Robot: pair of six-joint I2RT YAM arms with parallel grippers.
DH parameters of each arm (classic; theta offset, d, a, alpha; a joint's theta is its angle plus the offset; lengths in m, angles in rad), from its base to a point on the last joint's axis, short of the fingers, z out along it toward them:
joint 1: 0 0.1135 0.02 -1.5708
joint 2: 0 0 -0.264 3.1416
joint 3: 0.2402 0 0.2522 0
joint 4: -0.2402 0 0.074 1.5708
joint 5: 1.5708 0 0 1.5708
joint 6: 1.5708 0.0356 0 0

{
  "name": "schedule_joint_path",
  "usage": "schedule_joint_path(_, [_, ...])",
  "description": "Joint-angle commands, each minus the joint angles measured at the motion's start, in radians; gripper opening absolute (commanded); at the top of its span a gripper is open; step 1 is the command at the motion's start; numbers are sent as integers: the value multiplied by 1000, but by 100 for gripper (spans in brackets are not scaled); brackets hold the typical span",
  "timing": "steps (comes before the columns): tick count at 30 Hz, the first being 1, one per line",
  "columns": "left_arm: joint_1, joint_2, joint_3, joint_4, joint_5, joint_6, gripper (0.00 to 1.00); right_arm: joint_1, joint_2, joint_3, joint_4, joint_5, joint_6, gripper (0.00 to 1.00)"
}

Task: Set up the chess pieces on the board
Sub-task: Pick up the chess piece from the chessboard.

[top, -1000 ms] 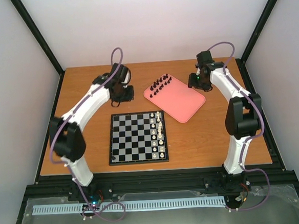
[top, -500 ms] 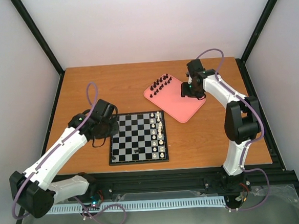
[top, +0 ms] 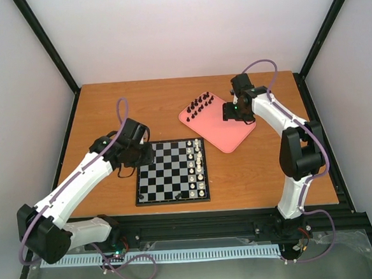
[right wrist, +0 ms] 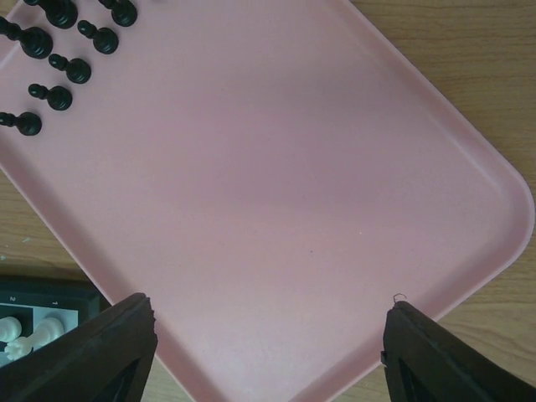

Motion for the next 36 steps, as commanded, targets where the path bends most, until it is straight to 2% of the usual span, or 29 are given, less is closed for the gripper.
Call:
schedule_joint_path(1, [0, 36, 15, 56, 130, 132, 36, 12, -43, 15, -2, 0, -4, 87])
schedule_joint_path(4, [0, 33, -1, 85, 170, 138, 45, 12, -46, 17, -7, -2, -15, 87])
schedule_joint_path(8, [-14, 62, 15, 76, 263, 203, 47, 13, -48, 14, -14, -7, -19, 87])
schedule_joint_path(17, [-205, 145, 23, 6, 230, 218, 46, 14, -48, -9, -12, -4, -15, 86])
schedule_joint_path(23, [-310, 189, 3, 16, 202, 218, 56, 13, -62, -58, 8, -9, -3, 86])
schedule_joint_path(28, [-382, 228, -41, 51, 131, 162, 54, 15, -82, -99, 28, -14, 6, 86])
schedule_joint_path(31, [-392, 219, -77, 83, 113, 130, 48, 16, -97, -121, 33, -13, 11, 86])
schedule_joint_path(36, [-394, 205, -118, 117, 98, 124, 44, 18, -119, -147, 40, -12, 10, 86])
